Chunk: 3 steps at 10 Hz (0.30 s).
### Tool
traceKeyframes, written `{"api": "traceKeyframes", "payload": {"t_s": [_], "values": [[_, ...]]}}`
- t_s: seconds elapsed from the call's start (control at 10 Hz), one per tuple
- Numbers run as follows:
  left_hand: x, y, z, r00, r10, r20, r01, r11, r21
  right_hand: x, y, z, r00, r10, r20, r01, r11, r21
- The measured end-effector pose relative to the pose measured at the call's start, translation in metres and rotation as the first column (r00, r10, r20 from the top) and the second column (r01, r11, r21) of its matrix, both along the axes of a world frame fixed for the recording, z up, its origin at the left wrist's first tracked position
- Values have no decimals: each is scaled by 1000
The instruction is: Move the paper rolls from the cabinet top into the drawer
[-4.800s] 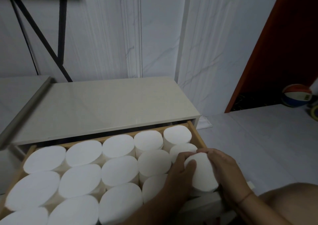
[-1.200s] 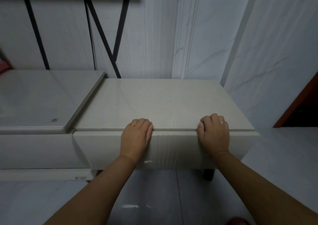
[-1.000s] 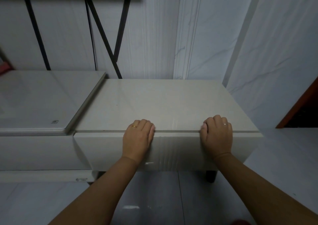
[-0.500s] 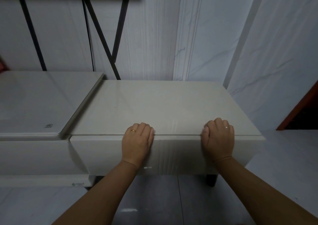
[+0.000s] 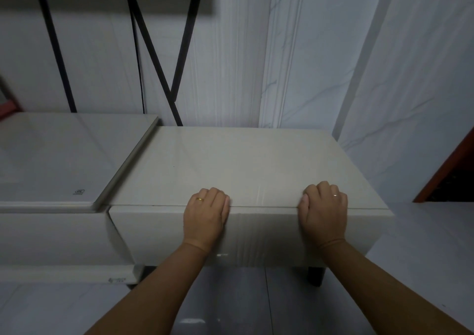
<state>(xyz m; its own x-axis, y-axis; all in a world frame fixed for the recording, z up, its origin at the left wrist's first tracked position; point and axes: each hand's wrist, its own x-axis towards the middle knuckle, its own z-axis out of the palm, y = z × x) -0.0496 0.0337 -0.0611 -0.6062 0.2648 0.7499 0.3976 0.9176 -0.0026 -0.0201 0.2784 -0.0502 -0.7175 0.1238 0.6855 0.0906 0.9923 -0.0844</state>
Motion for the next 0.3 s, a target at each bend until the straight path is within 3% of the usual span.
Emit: {"api": "traceKeyframes", "payload": {"t_s": [0.2, 0.3], "values": [[36, 2, -11, 978, -102, 183, 77, 987, 142, 11, -1, 17, 921, 21, 388, 12, 997, -81], [65, -14, -52, 989, -132, 65, 134, 990, -34, 32, -4, 23, 881, 50, 470, 2, 994, -110]]}}
